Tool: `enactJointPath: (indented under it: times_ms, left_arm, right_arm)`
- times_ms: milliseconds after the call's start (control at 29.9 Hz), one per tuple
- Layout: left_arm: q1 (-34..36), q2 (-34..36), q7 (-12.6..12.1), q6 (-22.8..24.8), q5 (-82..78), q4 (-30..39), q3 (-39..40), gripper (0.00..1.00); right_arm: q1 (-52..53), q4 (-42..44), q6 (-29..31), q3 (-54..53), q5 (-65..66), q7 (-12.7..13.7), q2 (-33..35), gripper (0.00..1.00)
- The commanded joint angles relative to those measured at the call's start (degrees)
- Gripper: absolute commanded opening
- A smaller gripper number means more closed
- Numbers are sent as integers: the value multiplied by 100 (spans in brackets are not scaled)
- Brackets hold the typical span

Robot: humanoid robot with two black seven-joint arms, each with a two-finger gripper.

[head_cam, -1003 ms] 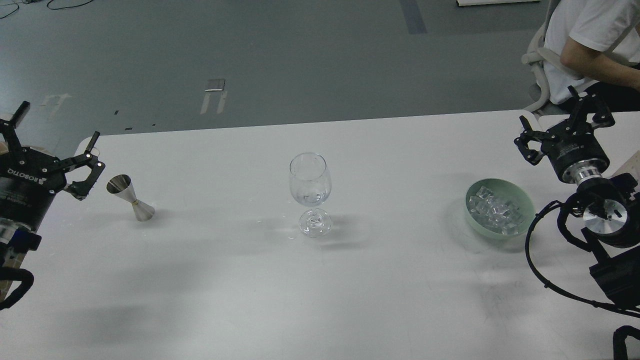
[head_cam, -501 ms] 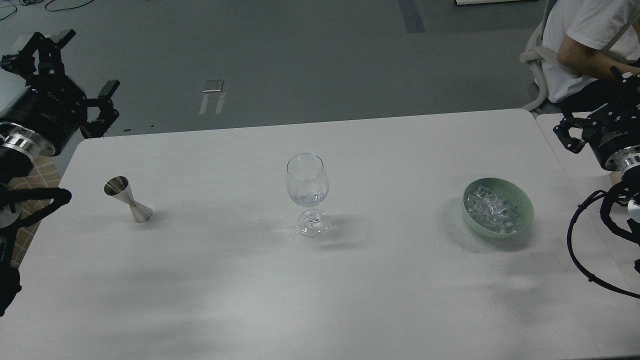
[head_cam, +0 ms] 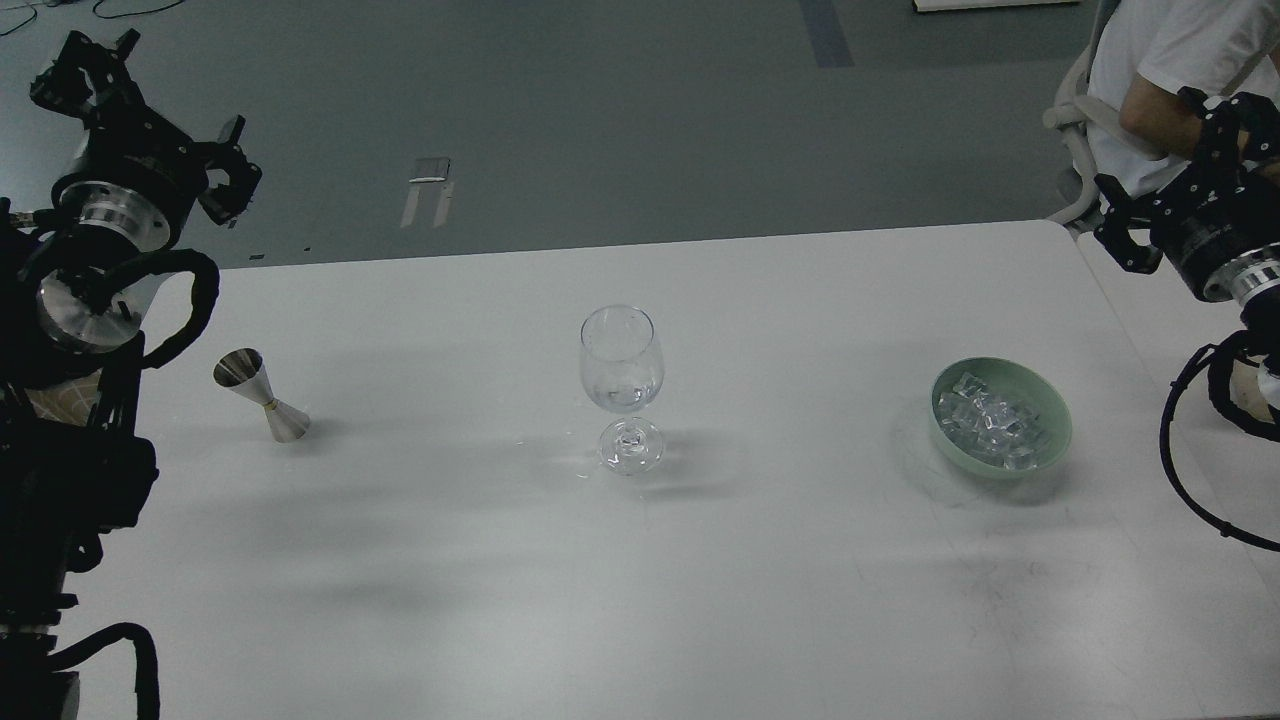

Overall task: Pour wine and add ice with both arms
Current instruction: 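Withdraw the left gripper up and away from the jigger, then reach the right gripper down into the green ice bowl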

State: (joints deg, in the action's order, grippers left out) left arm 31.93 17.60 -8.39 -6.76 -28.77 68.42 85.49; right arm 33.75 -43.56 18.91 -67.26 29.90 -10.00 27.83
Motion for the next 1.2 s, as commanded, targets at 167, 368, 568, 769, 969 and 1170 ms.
enactJointPath:
  times_ms: [167,368,568,769,969,1170]
  left_arm:
    - [-72,-204,118,-36,952,-4,20,98]
    - [-46,-370,119,-18,952,-4,20,98]
    - [-64,-529,110,105,952,84,3,98]
    - [-116,-617,110,105,943,101,20,98]
    - [-213,-687,118,105,935,224,38,98]
    - [-248,-740,119,105,926,224,55,98]
  right_arm:
    - [456,-758,-10,748,1956,-11,987,100]
    - [799,-970,-19,899,3414,-29,1111,100]
    - [1054,-1417,-19,1477,5409,-29,1259,100]
    - [1011,-1954,-19,1804,5826,-81,1691,100]
    - [984,-2262,-63,2603,5957,-99,1744,96]
    - [975,-2622,-80,3482,6696,138,1893,77]
